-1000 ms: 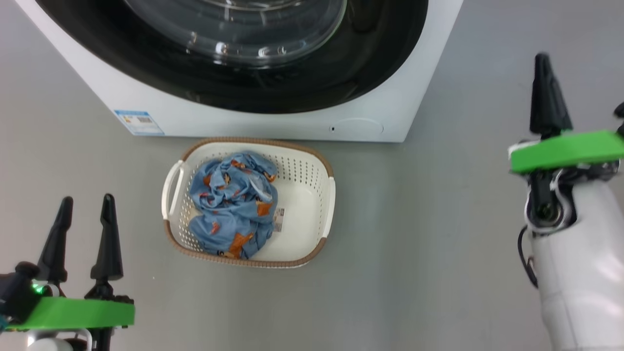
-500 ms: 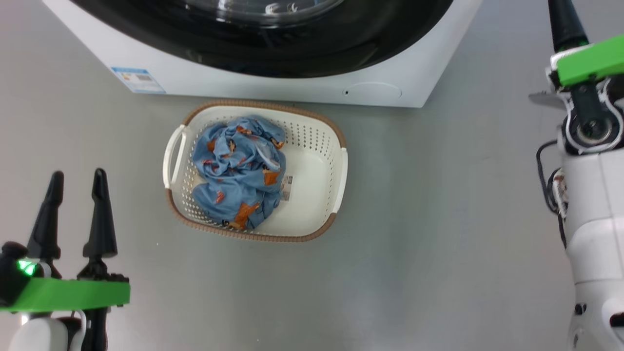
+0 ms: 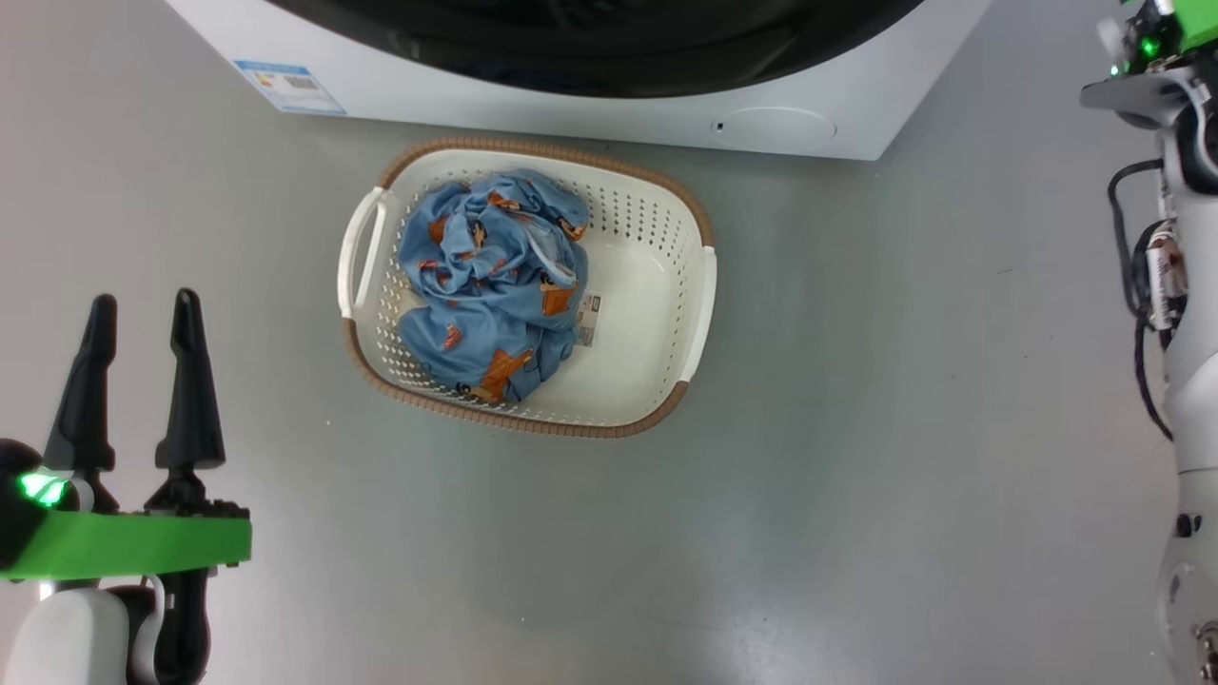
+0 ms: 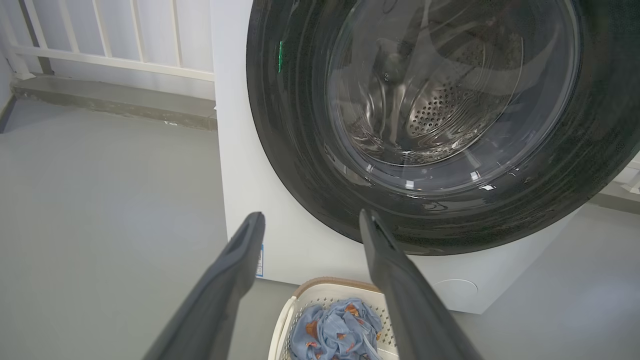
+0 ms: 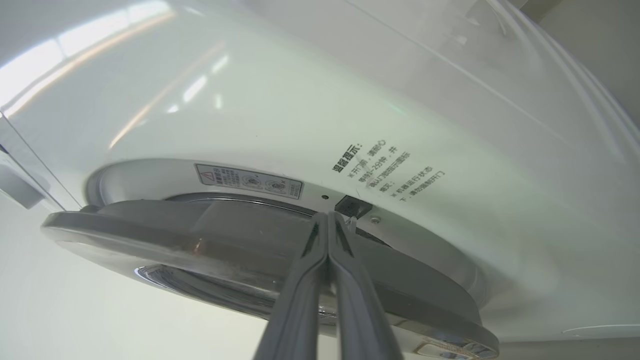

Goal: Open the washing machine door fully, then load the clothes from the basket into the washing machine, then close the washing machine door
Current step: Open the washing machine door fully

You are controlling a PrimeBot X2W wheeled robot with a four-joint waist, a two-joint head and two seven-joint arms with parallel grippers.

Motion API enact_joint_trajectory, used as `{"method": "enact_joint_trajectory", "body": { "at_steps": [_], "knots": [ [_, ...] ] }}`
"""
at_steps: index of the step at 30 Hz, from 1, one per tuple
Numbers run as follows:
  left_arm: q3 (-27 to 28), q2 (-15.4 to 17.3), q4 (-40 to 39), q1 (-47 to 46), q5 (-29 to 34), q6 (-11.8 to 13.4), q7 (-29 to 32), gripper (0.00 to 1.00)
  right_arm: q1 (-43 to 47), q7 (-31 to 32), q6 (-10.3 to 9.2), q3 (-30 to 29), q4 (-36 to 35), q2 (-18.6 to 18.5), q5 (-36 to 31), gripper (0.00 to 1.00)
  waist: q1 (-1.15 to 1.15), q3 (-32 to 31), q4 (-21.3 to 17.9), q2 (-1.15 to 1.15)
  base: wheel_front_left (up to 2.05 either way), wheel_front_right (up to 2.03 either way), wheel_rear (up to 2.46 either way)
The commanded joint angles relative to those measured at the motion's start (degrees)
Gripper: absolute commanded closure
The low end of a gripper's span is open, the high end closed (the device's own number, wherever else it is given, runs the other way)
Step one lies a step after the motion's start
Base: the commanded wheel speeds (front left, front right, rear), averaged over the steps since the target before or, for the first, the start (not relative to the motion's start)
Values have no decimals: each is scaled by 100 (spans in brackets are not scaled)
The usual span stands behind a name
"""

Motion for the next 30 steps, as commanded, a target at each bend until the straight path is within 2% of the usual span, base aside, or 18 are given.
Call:
{"method": "enact_joint_trajectory", "body": {
  "at_steps": [1,8,21,30],
  "knots": [
    [195,187,-116,-101,-25,-18,-46,0,-130,60,-5,86,-131,27,76,100,0,54,49,0,0,0,0],
    [174,159,-108,-142,-59,-18,-46,0,-441,290,-5,198,60,-75,168,100,0,168,110,0,0,0,0],
    [158,134,-119,-235,-95,-18,-46,0,-1070,671,-5,386,505,-51,182,100,0,390,199,0,0,0,0],
    [200,110,-14,-163,-58,-18,-46,0,-914,1027,-5,486,614,-42,313,100,0,163,191,0,0,0,0]
  ]
}}
